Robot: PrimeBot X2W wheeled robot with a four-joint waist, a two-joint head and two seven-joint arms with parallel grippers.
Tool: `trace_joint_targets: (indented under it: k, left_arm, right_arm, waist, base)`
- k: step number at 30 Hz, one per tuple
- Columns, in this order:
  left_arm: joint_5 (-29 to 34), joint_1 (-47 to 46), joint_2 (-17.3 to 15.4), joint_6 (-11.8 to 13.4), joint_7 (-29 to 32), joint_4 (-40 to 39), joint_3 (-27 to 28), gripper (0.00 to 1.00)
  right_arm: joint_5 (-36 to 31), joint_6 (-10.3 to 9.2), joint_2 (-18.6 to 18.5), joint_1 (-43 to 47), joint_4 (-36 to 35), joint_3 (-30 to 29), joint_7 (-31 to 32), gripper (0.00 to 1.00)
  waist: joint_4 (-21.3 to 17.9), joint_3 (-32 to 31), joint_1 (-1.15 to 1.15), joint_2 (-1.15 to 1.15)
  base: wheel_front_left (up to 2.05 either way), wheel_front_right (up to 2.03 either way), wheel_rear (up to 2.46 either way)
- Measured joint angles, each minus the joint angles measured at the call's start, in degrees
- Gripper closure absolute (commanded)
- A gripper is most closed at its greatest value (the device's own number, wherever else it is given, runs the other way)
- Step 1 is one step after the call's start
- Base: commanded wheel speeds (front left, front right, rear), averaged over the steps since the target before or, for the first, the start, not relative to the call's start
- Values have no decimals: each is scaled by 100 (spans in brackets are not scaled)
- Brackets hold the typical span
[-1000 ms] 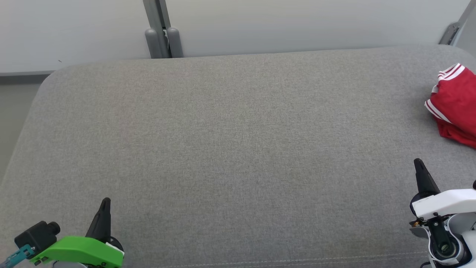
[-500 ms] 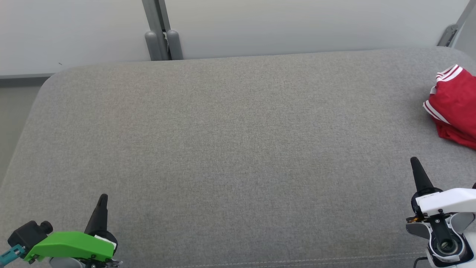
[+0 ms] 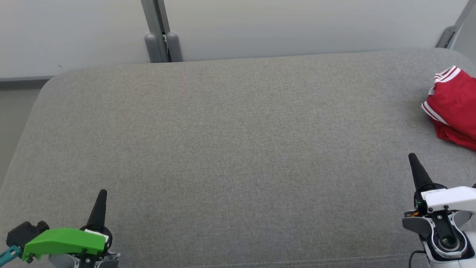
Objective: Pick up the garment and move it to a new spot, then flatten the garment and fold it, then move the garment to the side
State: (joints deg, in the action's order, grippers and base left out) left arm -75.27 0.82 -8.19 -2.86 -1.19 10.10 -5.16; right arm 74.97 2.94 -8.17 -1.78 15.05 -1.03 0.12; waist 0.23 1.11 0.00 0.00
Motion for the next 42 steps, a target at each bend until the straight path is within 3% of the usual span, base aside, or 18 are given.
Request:
trace_joint_targets:
  k: [31,42]
  left_arm:
    - [-2005,-286,257,-363,368,430,495,100]
    - [-2029,-316,303,-368,374,469,504,100]
  right_arm:
    - [1709,361,522,-136,79,-566,508,100]
    - [1733,363,544,-136,97,-580,548,100]
  waist:
    - [-25,-93,0,0]
    - [-25,-94,0,0]
  base:
    - [0,0,0]
    - [0,0,0]
